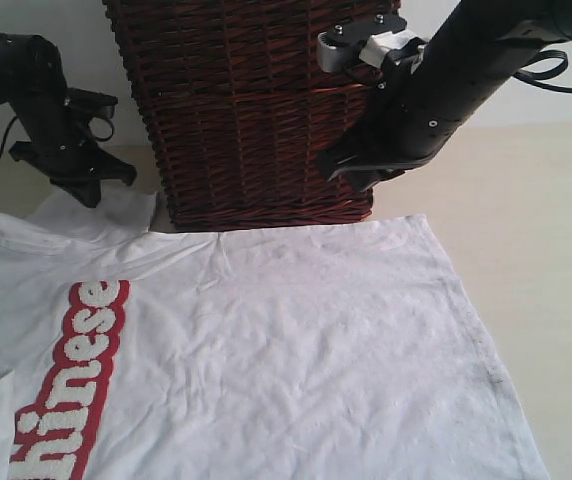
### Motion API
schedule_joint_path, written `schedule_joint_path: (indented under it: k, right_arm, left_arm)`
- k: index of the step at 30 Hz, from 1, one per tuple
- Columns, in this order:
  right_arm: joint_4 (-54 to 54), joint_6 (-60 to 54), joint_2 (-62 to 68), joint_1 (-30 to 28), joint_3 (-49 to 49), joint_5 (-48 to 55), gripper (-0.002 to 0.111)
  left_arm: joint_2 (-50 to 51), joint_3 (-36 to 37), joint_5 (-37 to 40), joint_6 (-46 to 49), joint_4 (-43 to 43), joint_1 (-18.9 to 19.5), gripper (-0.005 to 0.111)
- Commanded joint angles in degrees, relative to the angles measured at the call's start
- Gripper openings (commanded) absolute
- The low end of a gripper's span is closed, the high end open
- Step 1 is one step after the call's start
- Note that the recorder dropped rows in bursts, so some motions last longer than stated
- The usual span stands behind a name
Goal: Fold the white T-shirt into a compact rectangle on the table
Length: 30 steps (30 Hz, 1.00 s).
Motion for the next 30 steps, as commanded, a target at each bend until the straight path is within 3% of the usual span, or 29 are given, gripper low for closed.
schedule_joint_path:
  k: [1,7,14,21,27,30]
  right_arm:
    - [-0.29,-0.48,-0.14,0.05,-0.11,0.13,0.008]
    - [-0.29,-0.48,-0.14,0.05,-0.11,-0.12,0.008]
    - [-0.29,-0.48,-0.14,0.05,-0.11,-0.03,0.008]
    - [-0.29,-0.48,-0.14,0.05,-0.11,0.10,0.008]
    - [-3.30,0.41,-0.14,0.05,-0.11,-0.42,0.008]
    - [-9.00,5.56,-0.14,-0.07,-0.03,1.06,0.007]
  left_arm:
    - [-0.60,1.89,-0.48,-2.07,1.36,0.73,0.000]
    - [1.81,2.23,-9.07,-2.37,2.42,0.62,0.000]
    - [4.32,-2.93,-13.03,5.46,-0.40,0.43,0.000]
    - [2.72,-3.49,-8.80,7.76,-4.01,0.43,0.000]
    - [-3.97,-3.23,2.55,6.40,-3.77,1.32,0.000]
    - [-8.88,0.82,5.23,4.73,-4.00,1.76,0.000]
